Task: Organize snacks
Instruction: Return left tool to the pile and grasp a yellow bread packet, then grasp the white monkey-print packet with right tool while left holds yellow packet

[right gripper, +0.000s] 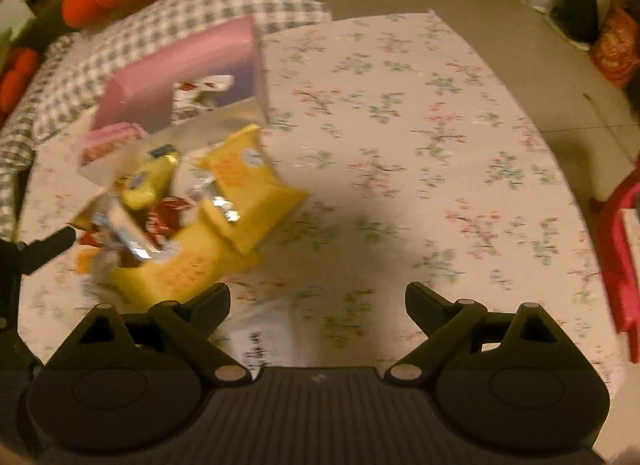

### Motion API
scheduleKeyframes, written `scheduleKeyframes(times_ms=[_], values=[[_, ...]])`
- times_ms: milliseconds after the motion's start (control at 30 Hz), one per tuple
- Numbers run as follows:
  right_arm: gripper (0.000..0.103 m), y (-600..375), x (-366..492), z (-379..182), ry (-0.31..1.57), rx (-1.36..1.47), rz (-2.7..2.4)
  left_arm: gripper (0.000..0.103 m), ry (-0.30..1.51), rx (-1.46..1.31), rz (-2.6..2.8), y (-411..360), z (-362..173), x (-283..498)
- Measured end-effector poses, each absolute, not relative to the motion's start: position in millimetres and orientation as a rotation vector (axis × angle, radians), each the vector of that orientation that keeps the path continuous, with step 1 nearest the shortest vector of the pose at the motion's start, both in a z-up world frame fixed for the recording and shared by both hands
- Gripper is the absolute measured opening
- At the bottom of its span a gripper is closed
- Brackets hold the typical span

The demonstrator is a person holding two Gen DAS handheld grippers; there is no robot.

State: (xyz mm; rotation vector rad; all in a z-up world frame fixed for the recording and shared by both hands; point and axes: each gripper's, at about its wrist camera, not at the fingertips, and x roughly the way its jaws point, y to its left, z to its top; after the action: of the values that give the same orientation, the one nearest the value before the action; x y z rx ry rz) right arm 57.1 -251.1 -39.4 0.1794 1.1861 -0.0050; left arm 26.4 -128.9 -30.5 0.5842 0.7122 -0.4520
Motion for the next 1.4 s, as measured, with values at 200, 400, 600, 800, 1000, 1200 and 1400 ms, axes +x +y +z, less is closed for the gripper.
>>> scheduleKeyframes(times_ms=[200, 400, 600, 800, 1000, 1200, 1400], values=[[0.093, -244, 56, -43, 1.206, 0.159, 0.026, 0.094, 0.727, 0.666, -0.412, -143, -50, 35], [0.088, -240, 55, -41, 1.185, 0.125, 0.051, 0.037, 0.79, 0.58, -0.428, -133, -52, 44], [0.081, -234, 54, -46, 1.218, 0.103, 0.066, 0.032, 0.821, 0.336, -0.387, -106, -26, 53], [0.081, -216, 52, -61, 1.283, 0.067, 0.129, 0.032, 0.833, 0.106, -0.364, -76, -2, 54], [0.077, -193, 51, -81, 1.354, -0.007, 0.179, 0.032, 0.844, 0.092, -0.297, -67, -1, 57], [0.066, -181, 52, -96, 1.396, -0.073, 0.188, 0.033, 0.864, 0.063, -0.245, -62, 0, 58], [0.045, -174, 48, -102, 1.398, -0.089, 0.206, 0.033, 0.89, 0.043, -0.218, -59, -2, 56]])
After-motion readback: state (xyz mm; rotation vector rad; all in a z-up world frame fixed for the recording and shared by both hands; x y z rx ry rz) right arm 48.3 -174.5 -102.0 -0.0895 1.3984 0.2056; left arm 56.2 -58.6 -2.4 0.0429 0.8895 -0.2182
